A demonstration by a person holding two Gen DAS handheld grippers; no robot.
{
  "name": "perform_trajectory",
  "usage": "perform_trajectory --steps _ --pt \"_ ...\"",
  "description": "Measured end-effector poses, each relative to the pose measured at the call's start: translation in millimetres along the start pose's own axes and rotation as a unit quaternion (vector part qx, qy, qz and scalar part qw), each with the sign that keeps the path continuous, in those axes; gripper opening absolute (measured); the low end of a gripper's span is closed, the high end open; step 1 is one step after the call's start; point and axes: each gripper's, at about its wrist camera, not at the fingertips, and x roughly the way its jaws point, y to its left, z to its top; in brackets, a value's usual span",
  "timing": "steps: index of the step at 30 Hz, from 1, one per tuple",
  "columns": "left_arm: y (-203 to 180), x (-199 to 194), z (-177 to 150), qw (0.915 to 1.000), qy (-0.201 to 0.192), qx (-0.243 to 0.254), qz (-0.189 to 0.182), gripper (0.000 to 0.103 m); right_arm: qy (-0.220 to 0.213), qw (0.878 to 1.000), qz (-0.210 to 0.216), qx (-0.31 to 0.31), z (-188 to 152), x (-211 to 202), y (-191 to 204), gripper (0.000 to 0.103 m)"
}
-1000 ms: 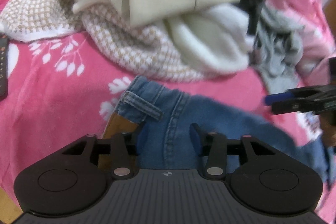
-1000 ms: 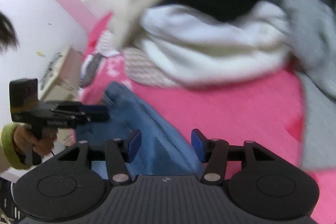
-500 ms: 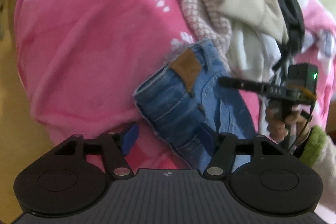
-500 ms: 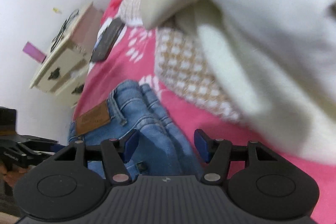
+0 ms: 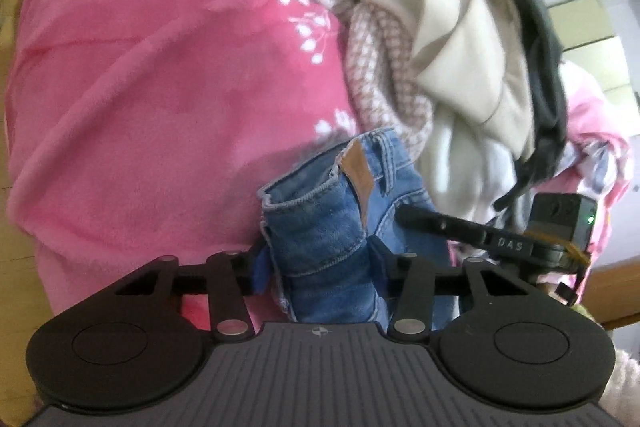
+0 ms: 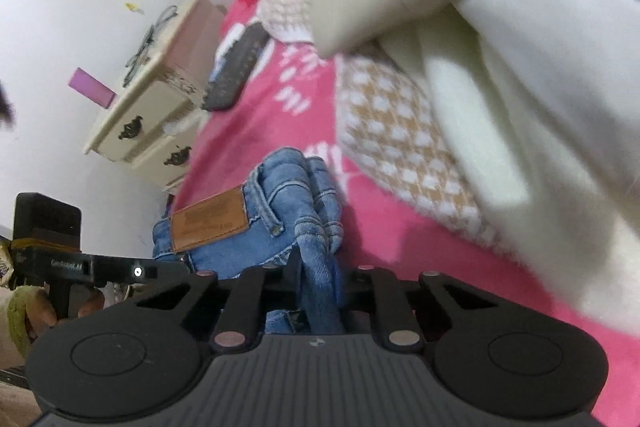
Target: Fold clothes
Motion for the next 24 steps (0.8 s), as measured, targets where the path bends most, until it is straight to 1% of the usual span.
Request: perform_trajectory --steps 3,5,8,10,11,12,13,14,15,16,17,20,21,22,24 --pt "-10 -17 2 0.9997 -0.013 0.019 -0.003 0.044 -0.010 1.000 0.014 -0.013 7 0 15 0.013" --pt "-10 -29 6 0.9995 -0.022 0.022 0.000 0.044 -0.015 0.999 0.023 -0.022 13 6 23 0.013" --pt "0 -40 9 0.9989 -0.032 0.028 0.018 0.044 -0.018 0.999 0.031 -0.038 19 25 32 0.013" --pt "13 -38 10 0.9985 -0.029 0.028 0.036 0.044 -0.015 0.999 0.018 -0.048 18 41 33 0.013" --pt "22 -34 10 0.9985 -0.024 0.024 0.044 0.044 -0.013 0.999 0.004 -0.052 15 50 32 0.015" --pt "27 -30 10 0.9983 -0.018 0.021 0.052 0.045 -0.010 0.998 -0.010 -0.055 12 58 31 0.026" --pt "33 -26 10 0.9980 -0.013 0.018 0.059 0.046 -0.011 0.999 -0.015 -0.050 10 61 28 0.030" --pt "35 -26 12 0.9983 -0.010 0.018 0.054 0.047 -0.014 0.999 -0.014 -0.039 9 60 26 0.031" --pt "34 -26 14 0.9983 -0.006 0.023 0.054 0.049 -0.018 0.999 -0.009 -0.025 9 56 23 0.034" --pt "32 -28 16 0.9980 -0.003 0.032 0.055 0.051 -0.027 1.000 -0.009 -0.013 9 49 22 0.042" --pt "30 -29 17 0.9975 0.001 0.040 0.058 0.054 -0.038 0.999 -0.013 -0.003 9 41 21 0.046" --pt "25 -41 23 0.9960 0.004 0.051 0.073 0.056 -0.095 0.995 -0.026 0.027 3 -6 18 0.050" --pt "23 -46 26 0.9954 0.003 0.054 0.079 0.056 -0.121 0.991 -0.031 0.040 -4 -28 15 0.053" --pt "21 -53 28 0.9946 -0.003 0.058 0.086 0.056 -0.147 0.987 -0.039 0.053 -12 -51 13 0.053" --pt "16 -68 30 0.9924 -0.016 0.068 0.101 0.057 -0.200 0.974 -0.062 0.088 -36 -100 7 0.053"
